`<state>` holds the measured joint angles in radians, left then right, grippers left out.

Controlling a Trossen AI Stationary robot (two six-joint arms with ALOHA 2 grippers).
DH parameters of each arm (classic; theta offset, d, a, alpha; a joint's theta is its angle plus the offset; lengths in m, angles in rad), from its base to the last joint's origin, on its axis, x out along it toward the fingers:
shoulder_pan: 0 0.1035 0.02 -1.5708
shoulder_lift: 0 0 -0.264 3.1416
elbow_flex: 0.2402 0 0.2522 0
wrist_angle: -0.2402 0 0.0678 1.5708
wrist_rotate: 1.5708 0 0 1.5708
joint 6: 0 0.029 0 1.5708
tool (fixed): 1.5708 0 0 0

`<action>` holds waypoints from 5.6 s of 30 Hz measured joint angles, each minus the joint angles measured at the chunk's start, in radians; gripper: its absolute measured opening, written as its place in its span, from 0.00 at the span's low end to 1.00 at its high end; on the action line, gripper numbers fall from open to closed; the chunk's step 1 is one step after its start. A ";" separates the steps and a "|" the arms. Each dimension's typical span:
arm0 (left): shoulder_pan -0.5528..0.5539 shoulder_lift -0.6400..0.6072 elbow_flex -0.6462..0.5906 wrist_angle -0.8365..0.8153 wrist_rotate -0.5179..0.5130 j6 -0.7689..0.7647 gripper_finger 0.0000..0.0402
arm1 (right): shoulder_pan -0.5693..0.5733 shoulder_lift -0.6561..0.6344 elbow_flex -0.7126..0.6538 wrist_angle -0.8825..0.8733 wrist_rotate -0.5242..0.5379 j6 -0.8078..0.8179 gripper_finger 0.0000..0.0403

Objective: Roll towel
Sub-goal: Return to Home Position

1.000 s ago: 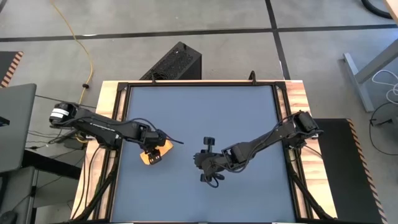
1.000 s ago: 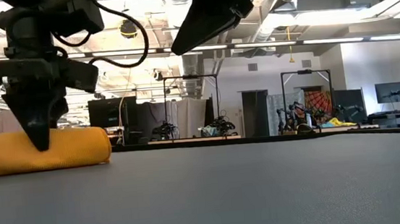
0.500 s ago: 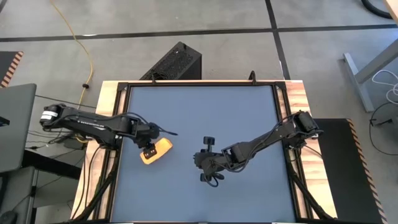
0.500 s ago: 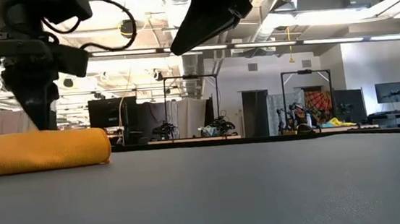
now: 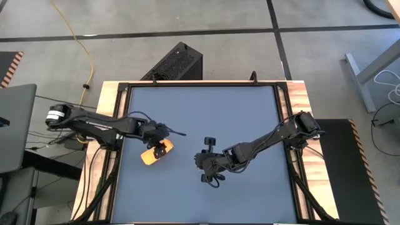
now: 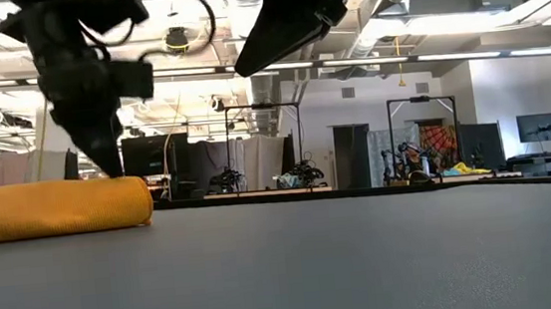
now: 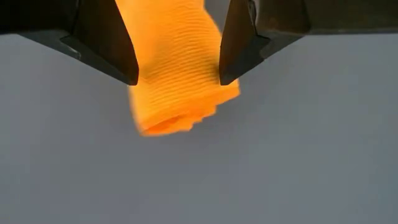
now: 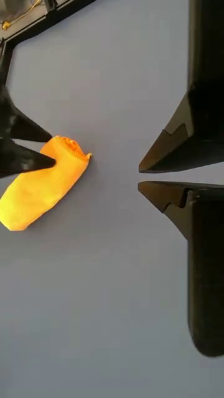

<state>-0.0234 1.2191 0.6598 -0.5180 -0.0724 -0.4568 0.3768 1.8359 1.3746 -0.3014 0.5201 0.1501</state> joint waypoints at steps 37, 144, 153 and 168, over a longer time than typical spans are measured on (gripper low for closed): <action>0.345 0.025 0.000 -0.183 -0.167 -0.393 0.53 | 0.003 0.000 0.000 -0.005 0.000 0.019 0.15; 0.075 -1.120 -0.652 0.562 -0.040 0.273 0.53 | -0.315 -1.764 -1.351 0.339 -0.126 0.104 0.10; 0.075 -1.120 -0.652 0.562 -0.040 0.273 0.53 | -0.315 -1.764 -1.351 0.339 -0.126 0.104 0.10; 0.075 -1.120 -0.652 0.562 -0.040 0.273 0.53 | -0.315 -1.764 -1.352 0.339 -0.126 0.105 0.10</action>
<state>0.0521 0.0986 0.0074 0.0437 -0.1120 -0.1837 0.0616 0.0715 0.0231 0.0372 0.3939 0.2546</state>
